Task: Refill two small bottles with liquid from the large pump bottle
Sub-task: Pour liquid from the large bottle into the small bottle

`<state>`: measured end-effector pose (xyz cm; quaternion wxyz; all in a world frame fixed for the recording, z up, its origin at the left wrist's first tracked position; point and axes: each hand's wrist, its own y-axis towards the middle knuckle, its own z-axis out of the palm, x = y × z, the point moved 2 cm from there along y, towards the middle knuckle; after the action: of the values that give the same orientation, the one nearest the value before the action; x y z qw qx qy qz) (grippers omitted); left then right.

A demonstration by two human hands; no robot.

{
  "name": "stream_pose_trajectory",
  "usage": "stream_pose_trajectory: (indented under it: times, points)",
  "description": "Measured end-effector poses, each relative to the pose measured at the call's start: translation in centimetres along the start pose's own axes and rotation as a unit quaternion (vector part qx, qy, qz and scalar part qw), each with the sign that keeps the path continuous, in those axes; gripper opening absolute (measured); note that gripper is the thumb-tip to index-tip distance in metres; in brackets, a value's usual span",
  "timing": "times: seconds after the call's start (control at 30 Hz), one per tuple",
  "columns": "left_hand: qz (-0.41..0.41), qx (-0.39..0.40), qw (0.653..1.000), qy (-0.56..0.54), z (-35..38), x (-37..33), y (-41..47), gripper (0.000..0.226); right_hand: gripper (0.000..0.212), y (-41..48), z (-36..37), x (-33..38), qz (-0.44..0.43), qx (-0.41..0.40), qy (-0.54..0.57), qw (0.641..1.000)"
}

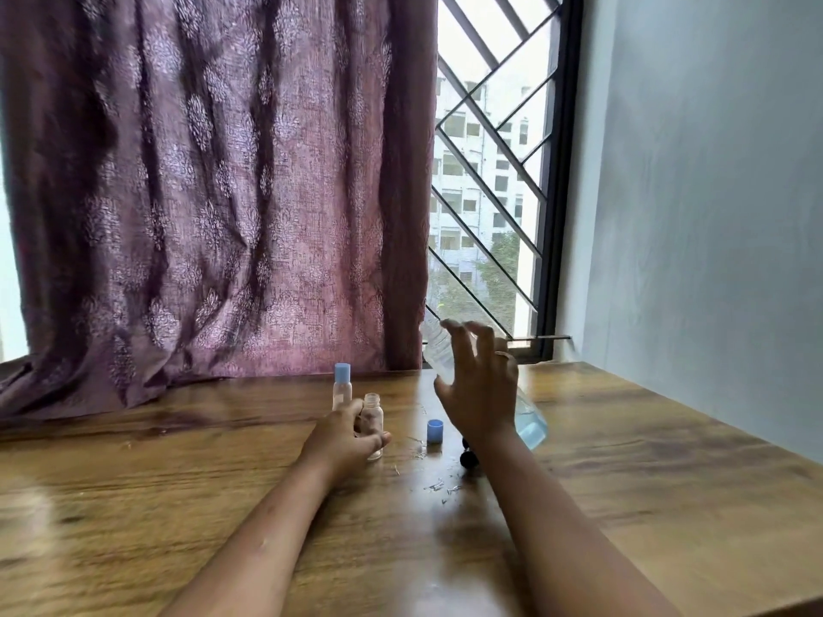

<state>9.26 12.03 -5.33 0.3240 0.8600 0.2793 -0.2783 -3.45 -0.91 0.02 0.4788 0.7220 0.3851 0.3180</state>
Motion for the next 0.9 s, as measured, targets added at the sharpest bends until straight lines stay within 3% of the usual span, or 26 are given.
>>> stream_pose_trajectory:
  times: [0.9]
  points:
    - [-0.013,0.001,1.0,0.014,-0.2,0.3,0.1,0.041,0.088,-0.8,1.6,1.1,-0.091,0.117,-0.041,0.988]
